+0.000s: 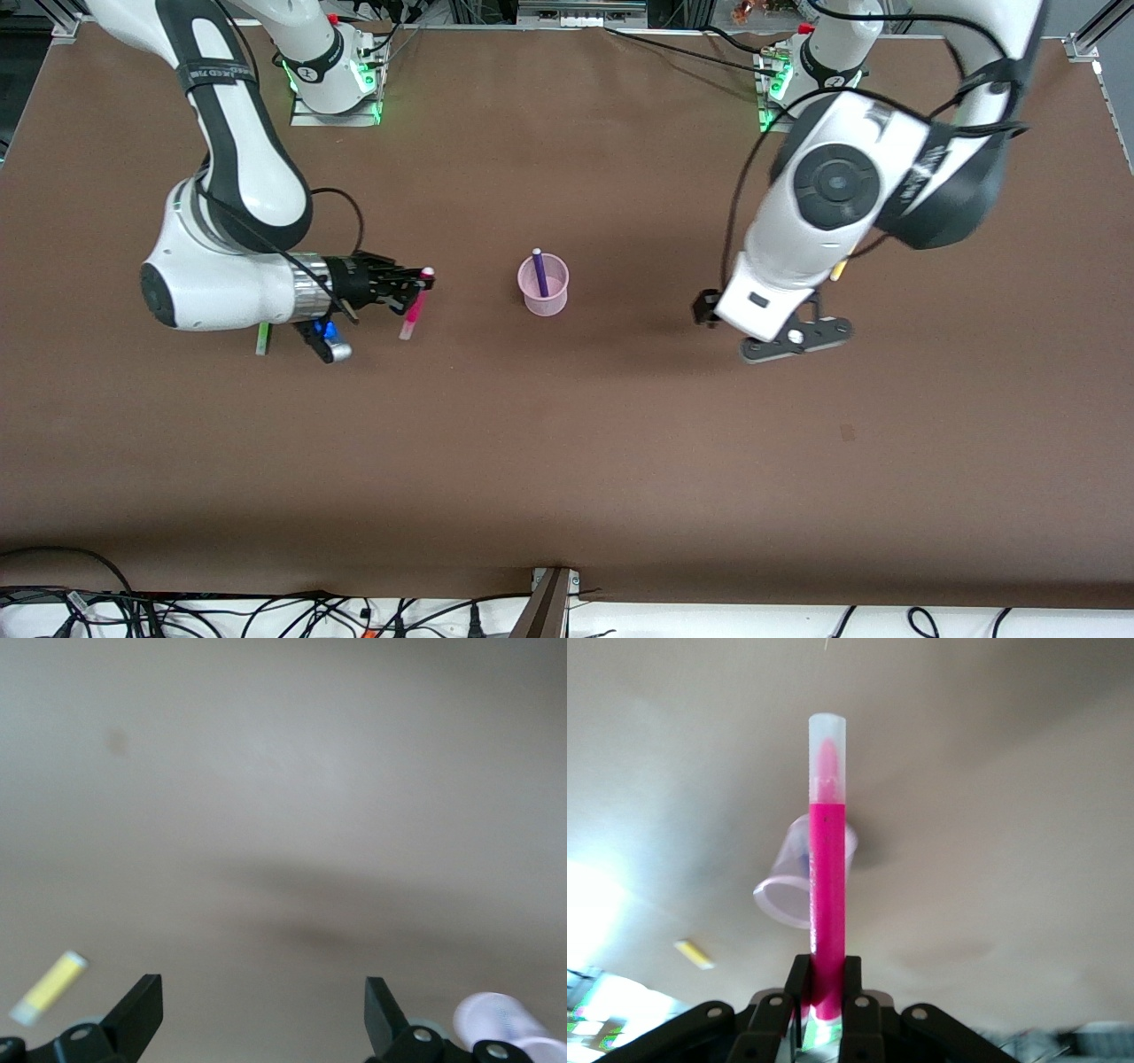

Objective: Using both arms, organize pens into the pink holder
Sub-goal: 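Carry the pink marker to the holder while the left gripper withdraws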

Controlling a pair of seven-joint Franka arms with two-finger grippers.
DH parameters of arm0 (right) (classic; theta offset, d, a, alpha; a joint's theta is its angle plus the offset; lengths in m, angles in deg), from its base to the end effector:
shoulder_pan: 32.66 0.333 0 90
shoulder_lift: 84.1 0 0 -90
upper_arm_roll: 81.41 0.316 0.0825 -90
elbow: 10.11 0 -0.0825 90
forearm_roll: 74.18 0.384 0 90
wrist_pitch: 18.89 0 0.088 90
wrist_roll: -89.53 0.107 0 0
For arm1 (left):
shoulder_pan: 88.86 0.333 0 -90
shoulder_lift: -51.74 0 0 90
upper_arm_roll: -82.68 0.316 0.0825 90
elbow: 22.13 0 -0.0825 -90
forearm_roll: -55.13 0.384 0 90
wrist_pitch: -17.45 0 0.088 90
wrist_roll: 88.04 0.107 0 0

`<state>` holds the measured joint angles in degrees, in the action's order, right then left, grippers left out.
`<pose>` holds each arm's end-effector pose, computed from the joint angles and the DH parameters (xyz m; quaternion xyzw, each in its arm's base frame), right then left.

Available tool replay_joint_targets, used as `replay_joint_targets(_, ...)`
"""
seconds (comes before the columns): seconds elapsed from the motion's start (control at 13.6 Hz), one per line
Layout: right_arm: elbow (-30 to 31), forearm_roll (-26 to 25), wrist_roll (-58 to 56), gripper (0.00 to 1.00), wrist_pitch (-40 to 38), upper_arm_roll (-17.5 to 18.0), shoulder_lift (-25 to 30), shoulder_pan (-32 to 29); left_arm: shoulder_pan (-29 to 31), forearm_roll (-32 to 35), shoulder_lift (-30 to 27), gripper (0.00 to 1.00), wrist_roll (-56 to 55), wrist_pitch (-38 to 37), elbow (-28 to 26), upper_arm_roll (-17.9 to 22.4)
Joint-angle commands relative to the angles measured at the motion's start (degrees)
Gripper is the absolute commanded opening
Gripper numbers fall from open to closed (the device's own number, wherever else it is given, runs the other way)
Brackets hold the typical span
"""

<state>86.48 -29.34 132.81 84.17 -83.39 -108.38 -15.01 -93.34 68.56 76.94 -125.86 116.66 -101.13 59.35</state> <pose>0.6001 0.2324 0.3525 -0.8556 0.3567 0.2948 0.2320 0.6288 -0.2532 0.4738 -0.9960 -0.0806 0.0056 0.0393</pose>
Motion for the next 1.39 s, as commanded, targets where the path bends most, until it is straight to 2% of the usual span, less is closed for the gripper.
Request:
replay_joint_targets(0.0, -1.84, 6.55, 15.2, 0.0, 5.2, -0.3, -0.86, 4.57, 5.7, 1.86, -4.62, 1.0, 14.31, -1.91, -1.86, -0.4)
replay_joint_targets(0.15, -1.84, 10.6, 25.58, 0.0, 13.53, -0.3, -0.86, 9.66, 9.3, 1.78, -6.38, 1.0, 19.78, -2.88, -2.3, -0.67)
replay_joint_targets(0.37, -1.84, 13.59, 39.3, 0.0, 25.41, -0.3, -2.08, 14.33, 12.48, -0.93, -7.97, 1.0, 26.56, -4.63, -2.56, -0.75)
replay_joint_targets(0.66, -1.84, 17.38, 39.69, 0.0, 31.75, -0.21, -4.81, 17.32, 16.43, -6.3, -9.64, 1.0, 27.88, -5.08, -3.18, -0.75)
replay_joint_targets(0.88, -1.84, 20.89, 39.42, 0.0, 35.97, -0.21, -7.01, 20.05, 16.36, -6.66, -10.52, 1.0, 28.42, -4.9, -3.7, -0.14)
replay_joint_targets(1.03, -1.76, 22.56, 39.95, 0.0, 36.95, -0.21, -7.63, 21.63, 13.03, -7.36, -10.87, 1.0, 28.42, -4.73, -3.88, 3.26)
replay_joint_targets(1.17, -1.32, 22.92, 40.56, 0.0, 36.95, -0.21, -7.89, 22.34, 7.5, -11.56, -12.36, 1.0, 28.76, -4.55, -4.49, 11.51)
replay_joint_targets(1.32, -1.14, 22.83, 40.83, 0.0, 36.78, -0.3, -7.72, 22.69, 4.15, -12.98, -14.29, 1.0, 32.79, -3.94, -6.59, 16.36)
